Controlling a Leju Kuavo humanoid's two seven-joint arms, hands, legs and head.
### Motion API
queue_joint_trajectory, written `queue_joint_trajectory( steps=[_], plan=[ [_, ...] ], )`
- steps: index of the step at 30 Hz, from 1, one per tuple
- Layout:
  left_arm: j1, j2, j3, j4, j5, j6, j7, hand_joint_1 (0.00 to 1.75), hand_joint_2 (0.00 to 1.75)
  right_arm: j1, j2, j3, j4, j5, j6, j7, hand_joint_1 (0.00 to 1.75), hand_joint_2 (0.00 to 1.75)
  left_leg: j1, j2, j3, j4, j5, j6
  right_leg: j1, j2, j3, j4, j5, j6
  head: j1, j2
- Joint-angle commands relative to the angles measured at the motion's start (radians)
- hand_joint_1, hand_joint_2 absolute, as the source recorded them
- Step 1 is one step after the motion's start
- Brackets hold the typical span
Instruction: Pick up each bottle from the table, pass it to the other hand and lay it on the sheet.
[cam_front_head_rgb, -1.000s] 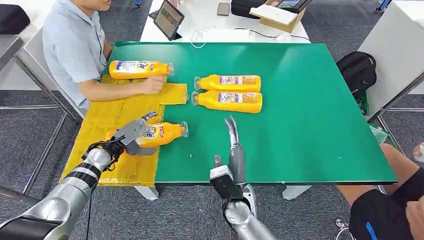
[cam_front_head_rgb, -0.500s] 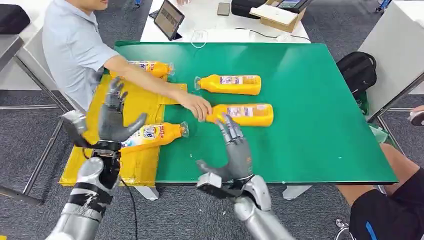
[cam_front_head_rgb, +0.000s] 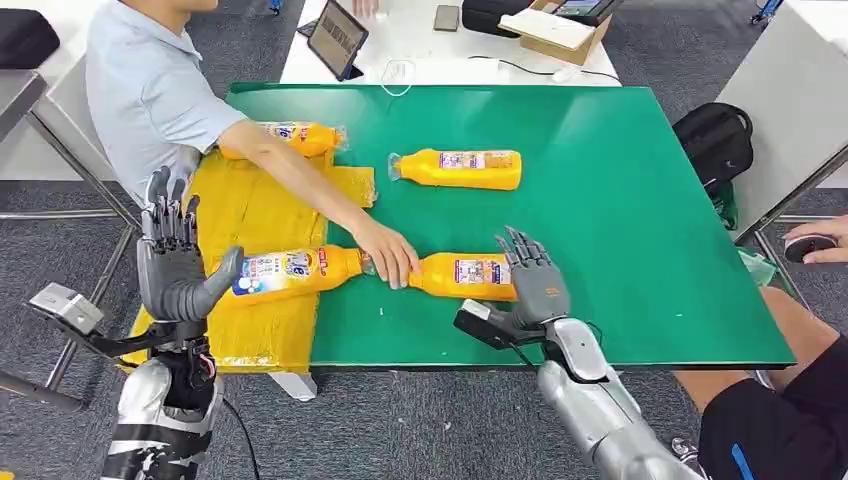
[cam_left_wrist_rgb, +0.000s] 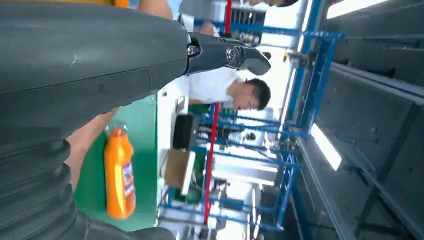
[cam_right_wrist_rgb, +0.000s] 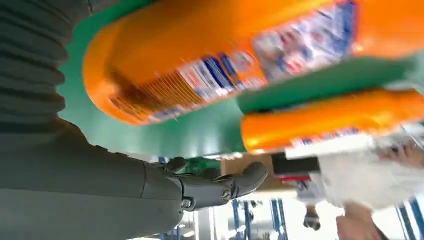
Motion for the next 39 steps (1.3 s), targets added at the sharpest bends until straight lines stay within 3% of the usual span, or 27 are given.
queue_joint_trajectory(
  steps=[1,8,9,14,15,16,17,18,19,20,21,23,25,35,39],
  plan=[
    [-0.013,0.008,-0.065,-0.011,-0.040,0.023,0.010,0.00,1.75,-0.115,0.006,0.024,0.251,0.039,0.032,0.066,0.00,1.75,0.001,0.001,0.002,0.000,-0.001,-0.001,0.001,0.001,0.002,0.000,0.000,-0.001,0.000,0.000],
    [-0.024,0.022,-0.070,0.011,-0.039,0.022,0.013,0.00,1.75,-0.161,0.011,0.033,0.316,0.060,0.094,0.135,0.00,1.75,0.000,0.002,0.004,0.000,-0.002,-0.001,0.000,0.002,0.004,0.000,-0.001,-0.002,0.000,0.000],
    [-0.036,0.022,-0.067,0.028,-0.033,0.021,0.026,0.00,1.75,-0.185,0.007,0.053,0.352,0.098,0.103,0.189,0.00,1.75,0.001,0.002,0.003,0.000,-0.001,-0.001,0.001,0.002,0.003,0.000,-0.001,-0.002,0.000,0.000],
    [-0.059,0.023,-0.070,0.058,-0.028,0.015,0.027,0.00,1.75,-0.238,0.000,0.062,0.411,0.113,0.149,0.210,0.00,1.75,0.001,0.001,0.005,0.000,-0.001,-0.001,0.001,0.001,0.005,0.000,-0.001,-0.002,0.000,0.000],
    [-0.068,0.025,-0.073,0.071,-0.025,0.009,0.029,0.00,1.75,-0.248,0.001,0.054,0.421,0.101,0.169,0.197,0.28,1.75,0.000,0.000,0.005,0.000,0.000,-0.001,0.001,-0.001,0.004,0.000,-0.001,-0.002,0.000,0.000],
    [-0.074,0.026,-0.077,0.080,-0.025,0.006,0.028,0.00,1.75,-0.256,0.000,0.053,0.433,0.096,0.187,0.182,1.36,1.75,0.000,-0.001,0.004,0.000,0.000,-0.001,0.000,-0.001,0.004,0.000,-0.001,-0.001,0.000,0.000],
    [-0.074,0.026,-0.077,0.080,-0.025,0.006,0.028,0.00,1.75,-0.256,0.000,0.053,0.433,0.096,0.187,0.182,1.36,1.75,0.000,-0.001,0.006,0.000,0.000,-0.001,0.001,-0.001,0.005,0.000,-0.001,-0.002,0.000,0.000],
    [-0.085,0.028,-0.083,0.096,-0.020,-0.004,0.026,0.00,1.75,-0.266,0.003,0.041,0.448,0.069,0.238,0.127,1.75,1.75,0.001,0.000,0.006,0.000,0.000,-0.001,0.001,0.000,0.005,0.000,-0.001,-0.002,0.000,0.000],
    [-0.107,0.031,-0.091,0.126,-0.012,-0.014,0.020,0.00,1.75,-0.270,0.011,-0.025,0.462,-0.027,0.331,0.045,1.75,1.75,0.000,0.000,0.004,0.000,0.000,-0.001,0.000,0.000,0.004,0.000,0.000,-0.001,0.000,0.000],
    [-0.112,0.030,-0.093,0.134,-0.012,-0.013,0.020,0.00,1.75,-0.269,0.011,-0.027,0.462,-0.031,0.334,0.039,1.75,1.75,0.000,-0.001,0.006,0.000,0.000,-0.001,0.000,-0.001,0.006,0.000,-0.001,-0.002,0.000,0.000],
    [-0.140,0.033,-0.105,0.174,0.003,-0.033,0.015,0.00,1.75,-0.268,0.005,-0.053,0.476,-0.092,0.447,-0.046,1.75,1.75,0.000,-0.001,0.005,0.000,0.000,-0.001,0.000,-0.001,0.005,0.000,-0.001,-0.001,0.000,0.000],
    [-0.157,0.029,-0.108,0.201,0.007,-0.032,0.011,0.00,1.75,-0.261,-0.002,-0.052,0.477,-0.100,0.452,-0.059,1.75,1.75,0.001,-0.002,0.007,0.000,0.000,-0.001,0.001,-0.002,0.007,-0.001,-0.001,-0.002,0.000,0.000],
    [-0.158,0.035,-0.113,0.204,0.006,-0.032,0.011,0.00,1.75,-0.277,-0.009,0.048,0.486,-0.004,0.431,-0.034,1.75,1.75,0.001,-0.001,0.009,-0.001,0.000,-0.001,0.001,-0.001,0.009,-0.002,0.000,-0.001,0.000,0.000],
    [-0.153,0.037,-0.113,0.197,0.007,-0.034,0.010,0.00,1.75,-0.285,-0.002,0.052,0.486,-0.004,0.436,-0.025,1.75,1.75,0.002,0.000,0.012,-0.001,-0.001,-0.001,0.002,0.001,0.011,-0.001,0.000,-0.001,0.000,0.000],
    [-0.154,0.043,-0.117,0.200,0.007,-0.034,0.010,0.00,1.75,-0.282,0.010,0.071,0.476,-0.030,0.483,-0.095,1.75,1.75,0.001,0.001,0.012,-0.001,-0.001,-0.001,0.002,0.001,0.012,-0.001,0.000,-0.001,0.001,0.000]
  ],
)
